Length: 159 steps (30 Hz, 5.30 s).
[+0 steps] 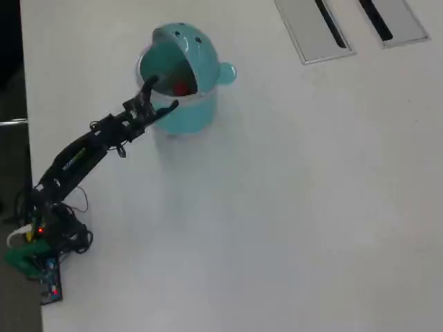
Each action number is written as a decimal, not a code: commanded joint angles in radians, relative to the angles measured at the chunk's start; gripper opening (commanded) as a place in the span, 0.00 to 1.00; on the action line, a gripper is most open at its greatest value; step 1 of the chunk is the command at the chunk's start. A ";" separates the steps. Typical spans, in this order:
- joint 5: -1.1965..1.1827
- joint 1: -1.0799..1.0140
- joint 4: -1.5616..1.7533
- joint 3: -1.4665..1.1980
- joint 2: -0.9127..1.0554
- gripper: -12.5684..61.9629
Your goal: Grasp RGB lego blocks and put them in the bin one by one.
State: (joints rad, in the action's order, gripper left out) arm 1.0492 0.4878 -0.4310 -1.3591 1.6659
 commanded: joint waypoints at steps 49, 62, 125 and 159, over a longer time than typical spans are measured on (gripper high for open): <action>-0.707 -0.250 0.999 -0.997 0.517 0.61; -0.769 -0.405 1.132 -1.216 0.549 0.61; -0.864 -0.454 0.701 -1.812 0.650 0.63; -0.916 -0.440 0.689 -1.812 0.652 0.63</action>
State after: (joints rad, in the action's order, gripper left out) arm 0.1534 0.0476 0.2562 -3.0956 2.2856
